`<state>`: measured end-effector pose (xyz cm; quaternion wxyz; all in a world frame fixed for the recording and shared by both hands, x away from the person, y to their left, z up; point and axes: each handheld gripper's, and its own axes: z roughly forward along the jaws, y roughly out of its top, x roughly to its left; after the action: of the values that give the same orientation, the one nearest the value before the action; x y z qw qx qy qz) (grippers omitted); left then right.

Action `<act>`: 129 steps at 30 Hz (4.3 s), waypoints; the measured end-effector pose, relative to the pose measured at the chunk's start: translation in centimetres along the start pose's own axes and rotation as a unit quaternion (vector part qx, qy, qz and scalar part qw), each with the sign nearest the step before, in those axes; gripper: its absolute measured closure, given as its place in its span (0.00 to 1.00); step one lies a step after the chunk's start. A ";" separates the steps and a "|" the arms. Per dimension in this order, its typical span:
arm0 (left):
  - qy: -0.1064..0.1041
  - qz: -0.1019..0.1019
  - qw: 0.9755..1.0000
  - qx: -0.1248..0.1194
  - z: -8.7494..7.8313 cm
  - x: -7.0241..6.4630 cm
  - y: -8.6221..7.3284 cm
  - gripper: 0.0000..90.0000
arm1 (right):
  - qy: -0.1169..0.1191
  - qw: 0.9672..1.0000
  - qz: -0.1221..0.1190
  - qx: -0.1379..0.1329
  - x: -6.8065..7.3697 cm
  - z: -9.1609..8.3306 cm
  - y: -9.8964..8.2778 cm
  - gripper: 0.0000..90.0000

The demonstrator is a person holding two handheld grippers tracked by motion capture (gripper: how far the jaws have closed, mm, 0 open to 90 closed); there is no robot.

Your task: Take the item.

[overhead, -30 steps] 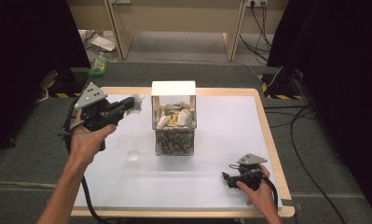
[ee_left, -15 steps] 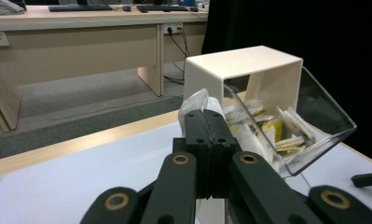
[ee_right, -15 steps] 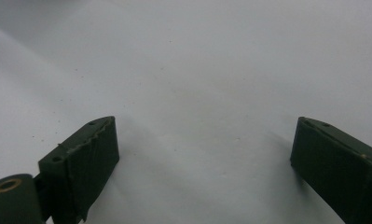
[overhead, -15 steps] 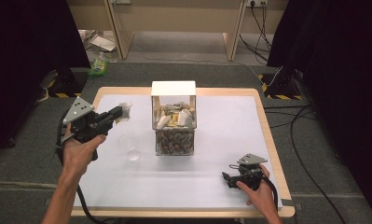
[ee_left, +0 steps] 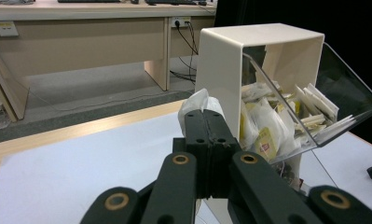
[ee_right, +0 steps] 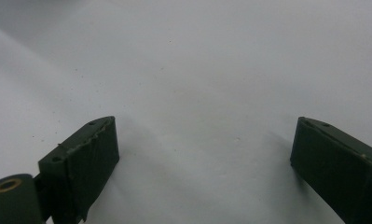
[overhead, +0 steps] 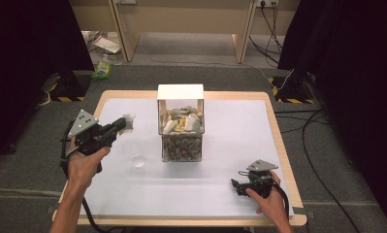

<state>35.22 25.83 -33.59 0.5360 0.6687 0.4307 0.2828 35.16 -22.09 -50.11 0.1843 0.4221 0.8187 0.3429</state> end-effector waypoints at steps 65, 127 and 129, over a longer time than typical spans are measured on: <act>0.024 -0.009 0.995 0.093 3.9 1.0 -8.4 0.91 | 0.000 1.000 0.002 0.000 0.0 0.0 0.0 0.09; 0.002 -0.036 0.996 0.077 -0.5 0.4 -12.2 0.17 | -0.003 1.000 0.002 0.000 0.1 0.0 0.0 0.09; 0.003 -0.038 0.996 0.076 -0.5 0.3 -12.3 0.17 | -0.003 1.000 0.002 0.000 0.1 0.0 0.0 0.09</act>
<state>31.55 27.05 -45.32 0.4929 0.6901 0.4772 0.2305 35.12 -22.02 -50.12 0.1861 0.4245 0.8174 0.3421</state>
